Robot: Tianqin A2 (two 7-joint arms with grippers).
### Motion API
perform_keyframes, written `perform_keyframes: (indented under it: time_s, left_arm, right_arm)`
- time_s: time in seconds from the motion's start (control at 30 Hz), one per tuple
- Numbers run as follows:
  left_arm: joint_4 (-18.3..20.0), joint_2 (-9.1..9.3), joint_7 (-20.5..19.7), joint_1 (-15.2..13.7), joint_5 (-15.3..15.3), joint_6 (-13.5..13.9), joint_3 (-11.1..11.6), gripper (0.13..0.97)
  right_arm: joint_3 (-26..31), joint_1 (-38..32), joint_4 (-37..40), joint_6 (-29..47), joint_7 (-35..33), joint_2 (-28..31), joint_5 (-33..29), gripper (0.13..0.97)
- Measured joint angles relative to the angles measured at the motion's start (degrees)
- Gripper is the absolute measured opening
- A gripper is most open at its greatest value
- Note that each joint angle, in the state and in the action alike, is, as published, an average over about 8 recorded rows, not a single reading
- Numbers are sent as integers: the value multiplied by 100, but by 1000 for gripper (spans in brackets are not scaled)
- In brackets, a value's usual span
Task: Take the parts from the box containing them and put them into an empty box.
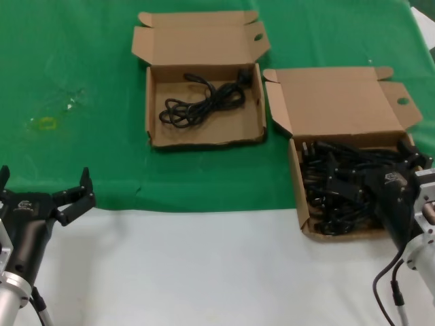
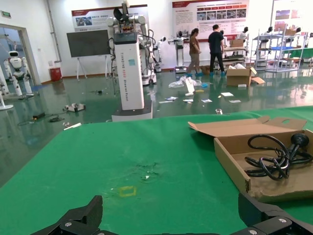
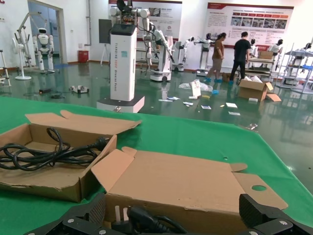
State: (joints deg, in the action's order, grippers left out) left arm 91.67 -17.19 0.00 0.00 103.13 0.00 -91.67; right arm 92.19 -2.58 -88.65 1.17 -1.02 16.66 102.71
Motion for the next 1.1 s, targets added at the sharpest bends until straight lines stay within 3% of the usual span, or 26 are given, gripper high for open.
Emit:
perform_keyframes:
  time_s: [1.1]
  left_arm:
    - [0,0,0,0,0,0,0,966]
  right_arm:
    - [0,0,0,0,0,0,0,966]
